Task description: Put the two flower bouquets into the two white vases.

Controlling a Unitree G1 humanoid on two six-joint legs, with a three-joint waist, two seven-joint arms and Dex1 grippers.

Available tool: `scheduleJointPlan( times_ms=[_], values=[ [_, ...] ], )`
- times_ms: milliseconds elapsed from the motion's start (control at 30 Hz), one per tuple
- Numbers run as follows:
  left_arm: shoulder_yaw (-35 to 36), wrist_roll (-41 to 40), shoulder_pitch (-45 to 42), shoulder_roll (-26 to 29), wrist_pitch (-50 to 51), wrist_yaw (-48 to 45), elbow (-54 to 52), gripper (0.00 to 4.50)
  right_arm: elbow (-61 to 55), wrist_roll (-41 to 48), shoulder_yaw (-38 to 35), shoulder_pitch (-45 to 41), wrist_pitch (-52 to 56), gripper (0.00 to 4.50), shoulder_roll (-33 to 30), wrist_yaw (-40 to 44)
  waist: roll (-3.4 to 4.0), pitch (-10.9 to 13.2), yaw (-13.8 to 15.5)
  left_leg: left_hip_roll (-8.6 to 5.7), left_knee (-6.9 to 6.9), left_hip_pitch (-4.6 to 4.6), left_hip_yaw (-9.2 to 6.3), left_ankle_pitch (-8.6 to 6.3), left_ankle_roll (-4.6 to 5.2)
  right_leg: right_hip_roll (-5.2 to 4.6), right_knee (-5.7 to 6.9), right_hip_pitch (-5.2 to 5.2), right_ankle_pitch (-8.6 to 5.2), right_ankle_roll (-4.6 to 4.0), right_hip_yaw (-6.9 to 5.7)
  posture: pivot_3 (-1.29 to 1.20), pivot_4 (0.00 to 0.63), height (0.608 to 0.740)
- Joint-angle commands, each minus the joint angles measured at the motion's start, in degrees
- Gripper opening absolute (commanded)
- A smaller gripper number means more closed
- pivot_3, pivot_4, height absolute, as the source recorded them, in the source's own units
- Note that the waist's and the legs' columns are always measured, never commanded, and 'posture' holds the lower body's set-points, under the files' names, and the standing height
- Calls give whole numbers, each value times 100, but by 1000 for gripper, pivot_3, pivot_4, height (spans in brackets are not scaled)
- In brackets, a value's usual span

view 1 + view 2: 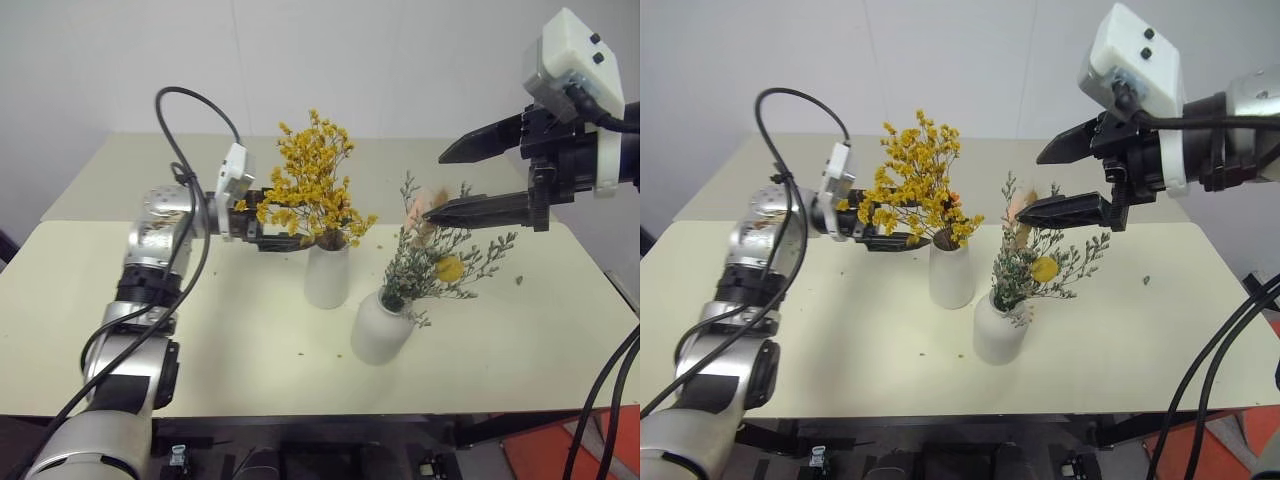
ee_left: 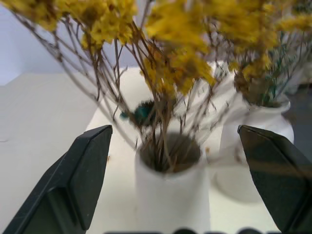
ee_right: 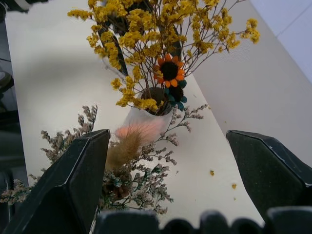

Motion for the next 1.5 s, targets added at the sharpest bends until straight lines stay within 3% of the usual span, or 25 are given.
scheduleJointPlan(
  times_ms=[33, 267, 533, 800, 967, 1233, 1500],
  values=[
    [293, -226, 255, 305, 145, 80, -608, 4487, 36, 79, -307, -45, 30, 4500, -102, -4, 0, 0, 4, 0, 0, 0, 0, 0, 0, 0, 1, 0, 0, 0, -1, 0, 150, 740],
    [1240, -989, 1053, 960, 929, 609, -1821, 4487, 5, 230, -932, 391, 121, 4500, -307, -175, 1, 1, 55, 2, 0, -2, 2, -1, 1, -2, -3, -3, -1, -1, -1, 0, 150, 740],
    [1802, -1417, 1851, 1748, 1419, 940, -2706, 4487, -282, 403, -3338, 2501, -345, 4500, -427, -280, 1, 0, 118, 4, 3, 10, 7, -1, 2, -2, 0, 13, -12, 14, -5, 0, 150, 740],
    [1924, -1686, 1912, 2024, 1602, 1027, -2791, 4487, -109, 222, -4714, 4291, -741, 4500, -572, 99, -1, -1, 97, 5, 3, 13, 16, -1, 3, -1, -1, 15, -14, 13, 1, 0, 150, 740],
    [1894, -1689, 2012, 2188, 1584, 963, -2736, 4487, -291, 104, -5112, 5594, -1082, 4500, -377, 468, -1, -3, 79, 9, 0, 26, 22, -1, 3, 3, 3, 20, -25, 29, 7, 0, 150, 740],
    [1950, -1698, 2361, 2277, 1558, 1010, -2878, 4487, -310, -137, -5561, 6933, -1829, 4500, -242, 987, -1, -3, 89, 9, 0, 36, 25, -1, 3, 3, 0, 28, -32, 35, 11, 0, 150, 740],
    [2125, -1722, 2758, 2269, 1479, 1070, -2975, 4487, -459, -90, -5763, 7338, -2444, 4500, 158, 945, -2, -3, 85, 10, -1, 45, 25, -1, 3, 4, -3, 37, -34, 38, 10, 0, 150, 740]
  ],
)
